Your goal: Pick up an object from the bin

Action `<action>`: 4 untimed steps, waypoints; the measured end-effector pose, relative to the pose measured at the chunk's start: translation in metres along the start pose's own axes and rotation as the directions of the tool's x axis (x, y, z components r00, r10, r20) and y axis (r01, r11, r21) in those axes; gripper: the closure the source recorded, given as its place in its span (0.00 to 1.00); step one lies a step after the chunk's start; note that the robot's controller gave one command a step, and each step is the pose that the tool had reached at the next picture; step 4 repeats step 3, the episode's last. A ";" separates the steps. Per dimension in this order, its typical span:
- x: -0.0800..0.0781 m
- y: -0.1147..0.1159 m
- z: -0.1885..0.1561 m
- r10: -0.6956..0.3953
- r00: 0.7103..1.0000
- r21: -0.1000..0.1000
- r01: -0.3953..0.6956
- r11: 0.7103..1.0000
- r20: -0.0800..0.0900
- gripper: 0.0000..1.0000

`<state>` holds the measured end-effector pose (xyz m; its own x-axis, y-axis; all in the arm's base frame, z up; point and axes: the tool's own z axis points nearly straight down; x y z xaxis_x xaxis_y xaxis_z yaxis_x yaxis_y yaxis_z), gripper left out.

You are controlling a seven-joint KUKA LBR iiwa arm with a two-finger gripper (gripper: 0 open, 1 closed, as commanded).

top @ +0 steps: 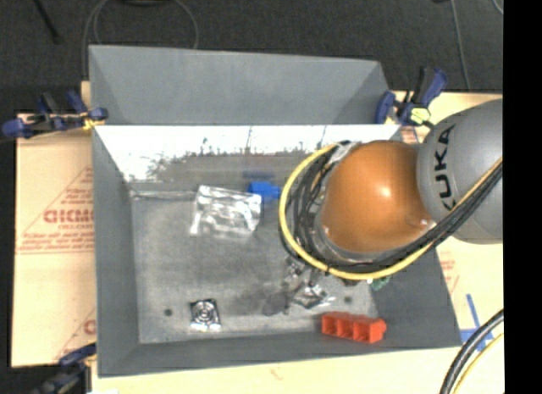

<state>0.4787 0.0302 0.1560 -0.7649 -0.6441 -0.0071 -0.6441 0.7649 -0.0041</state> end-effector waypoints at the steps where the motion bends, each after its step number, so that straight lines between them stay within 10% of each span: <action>1: 0.018 -0.035 0.050 0.086 0.996 -0.004 -0.086 0.996 -0.008 1.00; 2: -0.024 -0.041 -0.036 0.223 0.975 0.002 -0.223 0.975 0.002 1.00; 4: -0.020 -0.085 -0.094 0.240 0.971 0.005 -0.240 0.971 0.002 1.00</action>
Offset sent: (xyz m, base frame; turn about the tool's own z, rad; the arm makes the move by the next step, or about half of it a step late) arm 0.0095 -0.0363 -0.0479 0.0812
